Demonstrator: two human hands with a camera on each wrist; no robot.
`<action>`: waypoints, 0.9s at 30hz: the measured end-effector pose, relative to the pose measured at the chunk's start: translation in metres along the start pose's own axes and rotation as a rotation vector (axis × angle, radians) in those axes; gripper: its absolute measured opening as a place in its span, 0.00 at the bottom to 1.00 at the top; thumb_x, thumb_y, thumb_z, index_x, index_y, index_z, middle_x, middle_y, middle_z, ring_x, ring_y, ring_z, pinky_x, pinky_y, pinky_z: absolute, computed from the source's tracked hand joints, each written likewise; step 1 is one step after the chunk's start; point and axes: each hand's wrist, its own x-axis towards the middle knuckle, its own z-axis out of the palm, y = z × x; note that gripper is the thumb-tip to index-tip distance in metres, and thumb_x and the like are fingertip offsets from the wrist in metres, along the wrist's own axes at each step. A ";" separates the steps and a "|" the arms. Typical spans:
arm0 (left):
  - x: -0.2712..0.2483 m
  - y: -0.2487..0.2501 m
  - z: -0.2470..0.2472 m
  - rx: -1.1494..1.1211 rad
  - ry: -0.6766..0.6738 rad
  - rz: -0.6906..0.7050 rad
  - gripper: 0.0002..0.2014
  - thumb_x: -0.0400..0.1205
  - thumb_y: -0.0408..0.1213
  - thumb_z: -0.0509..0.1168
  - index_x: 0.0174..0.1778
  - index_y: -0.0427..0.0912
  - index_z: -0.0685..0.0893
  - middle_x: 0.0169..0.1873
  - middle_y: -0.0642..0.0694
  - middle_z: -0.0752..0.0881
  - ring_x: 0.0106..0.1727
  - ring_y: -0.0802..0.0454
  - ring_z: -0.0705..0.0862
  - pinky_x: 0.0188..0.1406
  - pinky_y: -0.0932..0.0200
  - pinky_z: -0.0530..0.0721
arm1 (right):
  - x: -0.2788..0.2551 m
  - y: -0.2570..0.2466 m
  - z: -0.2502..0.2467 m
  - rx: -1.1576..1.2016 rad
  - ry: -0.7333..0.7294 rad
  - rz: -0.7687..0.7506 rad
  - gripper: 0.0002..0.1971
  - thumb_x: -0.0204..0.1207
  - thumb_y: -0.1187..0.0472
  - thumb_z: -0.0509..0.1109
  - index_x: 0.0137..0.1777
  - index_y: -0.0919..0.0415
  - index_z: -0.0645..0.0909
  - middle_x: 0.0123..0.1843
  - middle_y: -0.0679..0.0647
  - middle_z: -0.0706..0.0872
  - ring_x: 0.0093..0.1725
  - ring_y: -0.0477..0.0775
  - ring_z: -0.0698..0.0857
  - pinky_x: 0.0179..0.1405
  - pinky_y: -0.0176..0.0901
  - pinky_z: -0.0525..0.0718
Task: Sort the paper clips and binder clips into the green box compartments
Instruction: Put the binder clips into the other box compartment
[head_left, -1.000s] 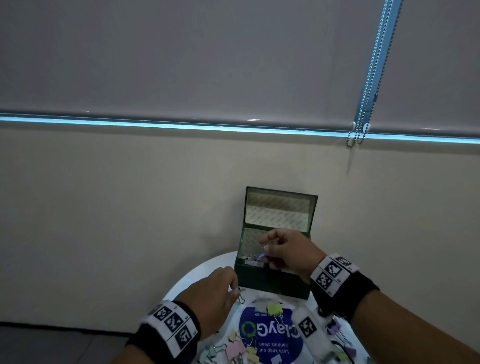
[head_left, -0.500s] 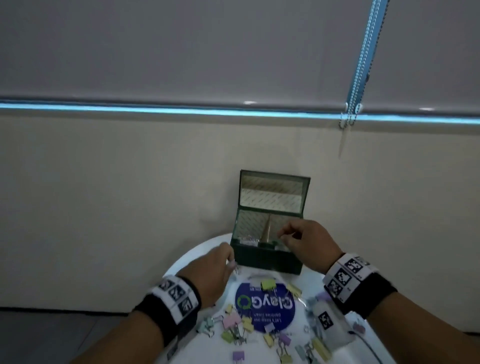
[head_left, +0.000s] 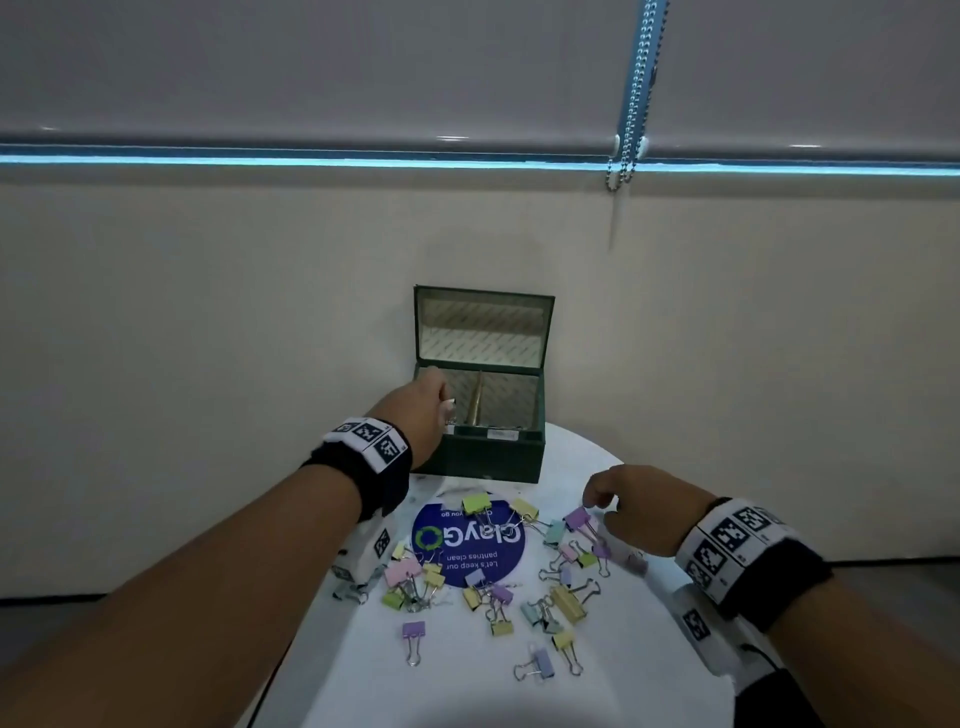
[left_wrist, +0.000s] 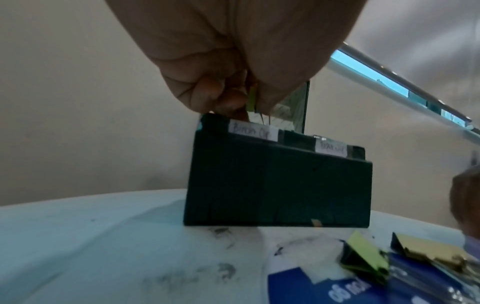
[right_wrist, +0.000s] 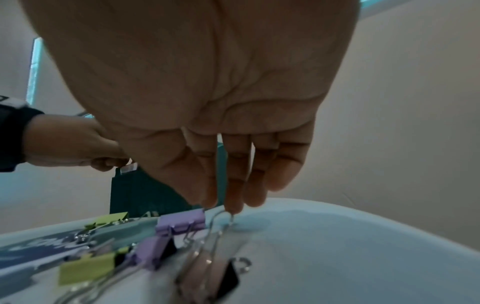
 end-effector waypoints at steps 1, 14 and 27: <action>0.000 0.000 0.002 0.002 -0.009 -0.008 0.06 0.88 0.42 0.59 0.57 0.45 0.74 0.49 0.44 0.86 0.47 0.45 0.84 0.45 0.55 0.80 | -0.002 0.002 0.001 -0.010 -0.008 0.009 0.15 0.79 0.60 0.64 0.64 0.47 0.82 0.60 0.44 0.84 0.49 0.46 0.80 0.53 0.37 0.79; -0.096 -0.058 -0.047 0.217 -0.533 -0.117 0.13 0.80 0.51 0.70 0.59 0.57 0.83 0.50 0.58 0.85 0.47 0.60 0.81 0.52 0.63 0.78 | -0.022 0.013 0.014 -0.034 -0.039 0.022 0.04 0.72 0.53 0.73 0.45 0.47 0.82 0.44 0.40 0.86 0.42 0.38 0.81 0.37 0.32 0.74; -0.132 -0.051 -0.018 0.355 -0.464 -0.126 0.16 0.73 0.63 0.68 0.44 0.55 0.83 0.41 0.57 0.84 0.43 0.60 0.82 0.49 0.57 0.83 | -0.016 0.005 0.014 0.024 0.071 -0.074 0.14 0.72 0.71 0.60 0.37 0.49 0.75 0.43 0.45 0.77 0.38 0.44 0.75 0.35 0.33 0.68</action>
